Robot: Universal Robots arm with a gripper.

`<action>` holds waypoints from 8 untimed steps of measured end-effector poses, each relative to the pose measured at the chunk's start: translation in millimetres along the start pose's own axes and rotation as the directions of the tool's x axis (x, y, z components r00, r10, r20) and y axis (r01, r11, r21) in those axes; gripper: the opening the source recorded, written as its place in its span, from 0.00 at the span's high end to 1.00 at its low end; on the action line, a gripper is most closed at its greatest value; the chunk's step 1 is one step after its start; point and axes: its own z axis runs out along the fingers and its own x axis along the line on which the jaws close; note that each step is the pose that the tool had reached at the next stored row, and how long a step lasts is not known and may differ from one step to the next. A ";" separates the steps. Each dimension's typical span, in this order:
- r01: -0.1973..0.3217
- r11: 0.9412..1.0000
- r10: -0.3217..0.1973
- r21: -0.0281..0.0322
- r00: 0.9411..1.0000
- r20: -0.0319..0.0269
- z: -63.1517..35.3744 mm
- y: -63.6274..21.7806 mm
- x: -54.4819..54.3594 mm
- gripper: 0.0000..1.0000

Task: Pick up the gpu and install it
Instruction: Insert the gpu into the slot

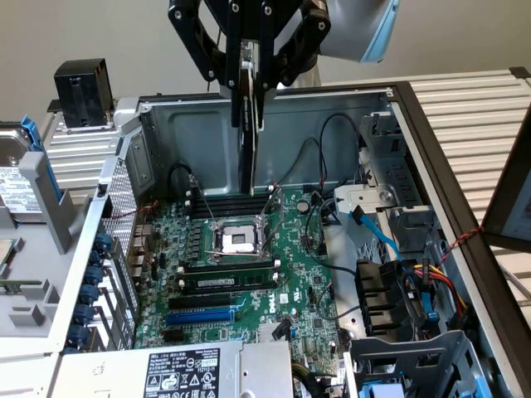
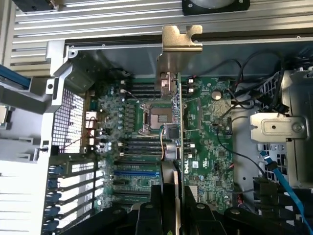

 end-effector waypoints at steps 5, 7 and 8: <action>0.090 0.996 -0.090 0.008 0.996 -0.016 1.1 -0.2 -0.1 0.72; 0.125 0.992 -0.125 0.011 0.992 -0.022 1.4 -0.2 -0.1 0.72; 0.143 0.990 -0.143 0.012 0.989 -0.026 1.6 -0.3 -0.2 0.72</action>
